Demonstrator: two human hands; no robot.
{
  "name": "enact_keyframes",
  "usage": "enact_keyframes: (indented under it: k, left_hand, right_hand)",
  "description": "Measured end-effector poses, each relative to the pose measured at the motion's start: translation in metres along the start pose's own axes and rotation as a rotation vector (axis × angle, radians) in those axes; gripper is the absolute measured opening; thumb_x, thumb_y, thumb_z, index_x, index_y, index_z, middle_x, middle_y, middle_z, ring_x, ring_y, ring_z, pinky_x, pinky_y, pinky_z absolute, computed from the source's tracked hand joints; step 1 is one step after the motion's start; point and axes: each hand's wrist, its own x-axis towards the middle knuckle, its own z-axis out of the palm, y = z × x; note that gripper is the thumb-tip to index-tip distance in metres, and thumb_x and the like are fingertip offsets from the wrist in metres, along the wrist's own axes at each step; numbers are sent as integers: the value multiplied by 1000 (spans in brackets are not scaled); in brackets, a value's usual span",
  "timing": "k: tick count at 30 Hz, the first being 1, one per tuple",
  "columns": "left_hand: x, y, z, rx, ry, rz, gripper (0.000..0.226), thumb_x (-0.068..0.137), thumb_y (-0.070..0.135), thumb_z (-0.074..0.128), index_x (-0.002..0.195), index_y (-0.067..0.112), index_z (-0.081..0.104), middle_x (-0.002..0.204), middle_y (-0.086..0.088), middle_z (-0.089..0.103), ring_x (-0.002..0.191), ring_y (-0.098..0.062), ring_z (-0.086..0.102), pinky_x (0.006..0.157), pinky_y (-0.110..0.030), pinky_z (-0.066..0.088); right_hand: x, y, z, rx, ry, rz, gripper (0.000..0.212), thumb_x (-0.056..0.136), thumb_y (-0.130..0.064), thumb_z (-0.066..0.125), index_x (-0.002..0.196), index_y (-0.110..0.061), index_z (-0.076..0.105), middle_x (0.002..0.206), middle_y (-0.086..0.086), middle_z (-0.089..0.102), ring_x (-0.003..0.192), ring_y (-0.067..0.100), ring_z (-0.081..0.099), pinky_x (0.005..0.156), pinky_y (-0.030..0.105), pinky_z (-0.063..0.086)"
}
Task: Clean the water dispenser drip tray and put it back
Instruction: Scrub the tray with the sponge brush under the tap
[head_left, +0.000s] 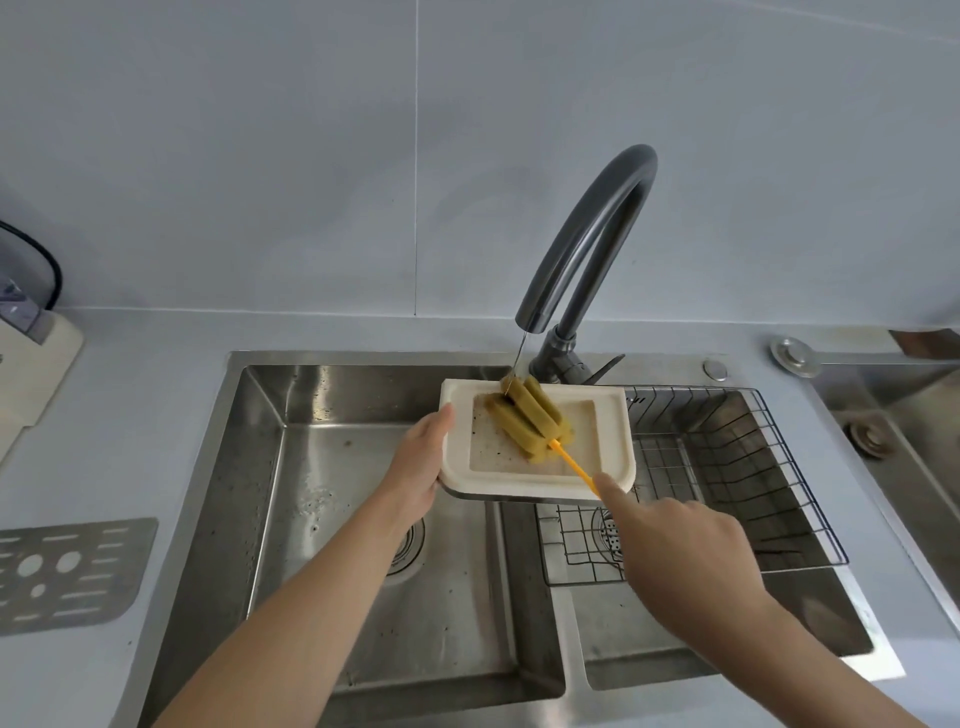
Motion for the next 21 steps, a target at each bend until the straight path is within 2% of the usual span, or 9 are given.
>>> enact_keyframes:
  k: [4,8,10,12,14,16,18,21]
  left_hand:
    - [2,7,3,37,-28,24,31,94,33,42,112,14,58,116,-17,63,109,-32,59,98,-47,46]
    - [3,16,2,26,-63,56,30,95,30,40,110,12,59,105,-11,64,102,-27,59,95,-44,47]
    - [5,20,-1,22,-71,76,26,95,29,40,105,14,59,102,-10,64,100,-26,59,91,-42,48]
    - [5,24,-2,41,-74,94,27,95,29,40,108,13,58,100,-9,63,96,-24,59,85,-39,49]
    - [5,26,-4,64,-78,118,23,95,28,41,101,16,59,96,-6,62,89,-21,58,80,-36,49]
    - [4,28,-6,75,-65,142,20,95,28,41,91,23,60,92,-3,61,84,-17,57,78,-34,49]
    - [4,30,-9,70,-44,166,21,95,27,41,86,26,59,89,0,62,83,-17,58,81,-36,49]
    - [6,33,-13,83,-25,192,20,95,26,41,86,28,59,90,1,64,86,-17,59,90,-40,47]
  right_hand:
    - [8,-7,5,43,-10,-48,61,92,-8,28,145,-29,6,58,-3,28,69,24,43,44,24,19]
    - [8,-2,8,56,4,-71,57,95,-15,30,143,-35,8,64,-4,43,70,23,43,50,27,29]
    - [3,3,8,46,-13,-81,58,94,-16,31,142,-39,9,61,-3,34,72,24,40,49,27,26]
    - [-1,7,5,41,-20,-90,58,94,-16,30,141,-43,9,60,-1,29,73,24,39,50,28,26]
    - [-2,15,-1,51,-4,-91,56,95,-19,29,141,-45,9,63,-2,37,74,23,45,58,28,35]
    - [-4,24,-11,62,9,-79,50,97,-28,29,139,-50,11,78,-4,57,80,20,56,67,28,41]
    - [-7,31,-19,95,36,-55,47,97,-34,30,137,-55,14,87,-3,60,86,19,58,67,27,37]
    - [-4,33,-21,167,87,-9,47,96,-36,32,137,-55,17,78,-4,50,86,20,59,65,28,34]
